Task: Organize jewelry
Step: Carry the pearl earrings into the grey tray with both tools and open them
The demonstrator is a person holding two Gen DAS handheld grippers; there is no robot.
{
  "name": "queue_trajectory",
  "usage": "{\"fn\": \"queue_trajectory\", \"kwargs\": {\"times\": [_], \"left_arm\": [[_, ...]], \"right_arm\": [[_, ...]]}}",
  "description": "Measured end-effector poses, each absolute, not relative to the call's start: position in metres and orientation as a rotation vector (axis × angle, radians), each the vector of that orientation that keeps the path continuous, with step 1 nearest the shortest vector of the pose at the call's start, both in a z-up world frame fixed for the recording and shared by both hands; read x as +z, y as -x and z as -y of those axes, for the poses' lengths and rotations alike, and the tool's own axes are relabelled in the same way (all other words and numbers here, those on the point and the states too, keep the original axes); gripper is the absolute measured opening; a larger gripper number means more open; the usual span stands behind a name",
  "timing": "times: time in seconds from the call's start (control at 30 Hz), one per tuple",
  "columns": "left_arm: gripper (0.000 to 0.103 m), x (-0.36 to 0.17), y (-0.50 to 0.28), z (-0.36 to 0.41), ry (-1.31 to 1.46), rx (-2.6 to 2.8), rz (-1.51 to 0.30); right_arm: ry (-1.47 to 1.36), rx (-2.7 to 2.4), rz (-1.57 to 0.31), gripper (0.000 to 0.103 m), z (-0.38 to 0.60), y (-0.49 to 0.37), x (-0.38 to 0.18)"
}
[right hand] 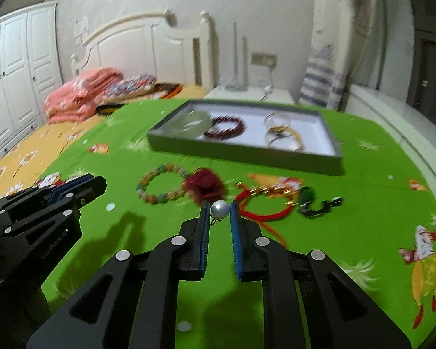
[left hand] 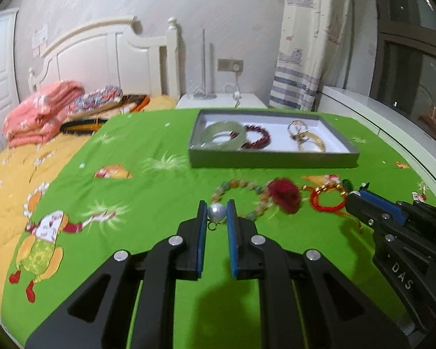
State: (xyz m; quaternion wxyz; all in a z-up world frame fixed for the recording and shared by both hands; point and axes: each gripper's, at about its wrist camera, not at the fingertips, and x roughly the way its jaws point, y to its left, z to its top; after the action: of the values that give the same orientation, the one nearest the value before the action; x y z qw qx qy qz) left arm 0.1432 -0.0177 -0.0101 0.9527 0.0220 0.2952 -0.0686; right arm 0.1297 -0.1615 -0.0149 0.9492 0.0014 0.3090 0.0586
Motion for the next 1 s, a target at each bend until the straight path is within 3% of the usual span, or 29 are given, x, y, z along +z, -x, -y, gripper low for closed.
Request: {"fn": "queue_trajectory", "kwargs": {"times": [0.43, 1.0], "left_arm": [[0.013, -0.008, -0.193, 0.045, -0.053, -0.113, -0.564], [0.013, -0.003, -0.281, 0.066, -0.079, -0.079, -0.601]], "right_arm": [[-0.025, 0.032, -0.556, 0.015, 0.197, -0.164, -0.007], [-0.03, -0.028, -0.606, 0.015, 0.213, -0.246, -0.011]]}}
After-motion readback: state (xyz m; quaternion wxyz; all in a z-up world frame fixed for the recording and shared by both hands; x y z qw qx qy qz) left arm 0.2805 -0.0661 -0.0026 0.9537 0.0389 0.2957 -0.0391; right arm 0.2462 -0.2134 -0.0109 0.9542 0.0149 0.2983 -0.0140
